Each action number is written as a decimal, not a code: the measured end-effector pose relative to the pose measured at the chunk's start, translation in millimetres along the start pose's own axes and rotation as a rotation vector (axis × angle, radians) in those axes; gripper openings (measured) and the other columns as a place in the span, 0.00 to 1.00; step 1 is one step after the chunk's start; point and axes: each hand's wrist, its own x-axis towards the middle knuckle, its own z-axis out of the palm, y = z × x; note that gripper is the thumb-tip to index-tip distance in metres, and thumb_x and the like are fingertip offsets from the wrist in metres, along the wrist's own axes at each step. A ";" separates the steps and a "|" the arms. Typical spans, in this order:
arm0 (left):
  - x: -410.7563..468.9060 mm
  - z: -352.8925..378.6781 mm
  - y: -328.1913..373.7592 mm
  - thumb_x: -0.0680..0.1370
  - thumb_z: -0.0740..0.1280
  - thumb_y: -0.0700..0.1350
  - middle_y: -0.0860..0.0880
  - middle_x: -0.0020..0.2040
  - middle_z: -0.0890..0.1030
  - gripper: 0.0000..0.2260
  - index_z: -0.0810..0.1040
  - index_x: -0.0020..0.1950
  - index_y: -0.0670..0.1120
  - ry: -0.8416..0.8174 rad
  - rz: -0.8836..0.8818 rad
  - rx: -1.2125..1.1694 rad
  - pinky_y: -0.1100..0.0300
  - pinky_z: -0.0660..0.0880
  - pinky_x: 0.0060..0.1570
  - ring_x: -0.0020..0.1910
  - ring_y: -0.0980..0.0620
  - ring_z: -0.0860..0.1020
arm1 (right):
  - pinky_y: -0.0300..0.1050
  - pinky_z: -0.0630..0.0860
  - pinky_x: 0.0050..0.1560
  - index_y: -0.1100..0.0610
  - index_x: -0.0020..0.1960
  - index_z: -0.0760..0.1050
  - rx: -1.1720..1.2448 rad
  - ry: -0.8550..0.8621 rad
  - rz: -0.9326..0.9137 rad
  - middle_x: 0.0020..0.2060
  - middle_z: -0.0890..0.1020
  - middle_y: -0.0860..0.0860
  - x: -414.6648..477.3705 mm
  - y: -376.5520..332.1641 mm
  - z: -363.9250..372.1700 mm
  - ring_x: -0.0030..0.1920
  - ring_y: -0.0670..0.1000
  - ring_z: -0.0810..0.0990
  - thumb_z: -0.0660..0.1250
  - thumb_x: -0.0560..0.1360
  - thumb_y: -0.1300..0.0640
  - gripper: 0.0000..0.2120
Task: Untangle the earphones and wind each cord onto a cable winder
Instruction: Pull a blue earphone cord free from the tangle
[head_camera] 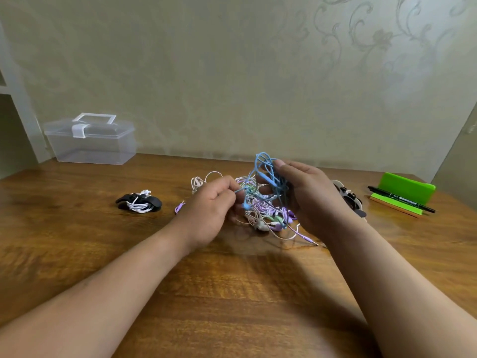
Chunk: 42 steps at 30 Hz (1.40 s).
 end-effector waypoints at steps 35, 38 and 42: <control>-0.8 -20.2 18.3 0.83 0.63 0.42 0.46 0.30 0.73 0.08 0.81 0.53 0.41 0.034 -0.262 -0.484 0.64 0.68 0.23 0.23 0.51 0.70 | 0.37 0.63 0.25 0.60 0.53 0.78 0.049 -0.060 -0.038 0.31 0.68 0.50 4.2 -12.9 -16.2 0.27 0.46 0.65 0.64 0.84 0.59 0.06; -6.7 -18.8 19.4 0.82 0.64 0.49 0.47 0.35 0.79 0.16 0.82 0.62 0.40 -0.237 -0.318 -0.416 0.63 0.74 0.28 0.29 0.53 0.77 | 0.35 0.65 0.25 0.60 0.53 0.78 0.166 -0.056 -0.032 0.33 0.74 0.51 5.6 -14.1 -14.5 0.29 0.45 0.70 0.62 0.85 0.62 0.07; -13.3 -10.3 19.7 0.82 0.67 0.42 0.47 0.39 0.81 0.11 0.81 0.62 0.38 -0.462 -0.329 -0.403 0.66 0.76 0.31 0.31 0.55 0.79 | 0.36 0.77 0.36 0.62 0.60 0.78 0.280 -0.083 -0.035 0.44 0.85 0.55 6.8 -11.0 -10.5 0.38 0.48 0.81 0.60 0.83 0.69 0.10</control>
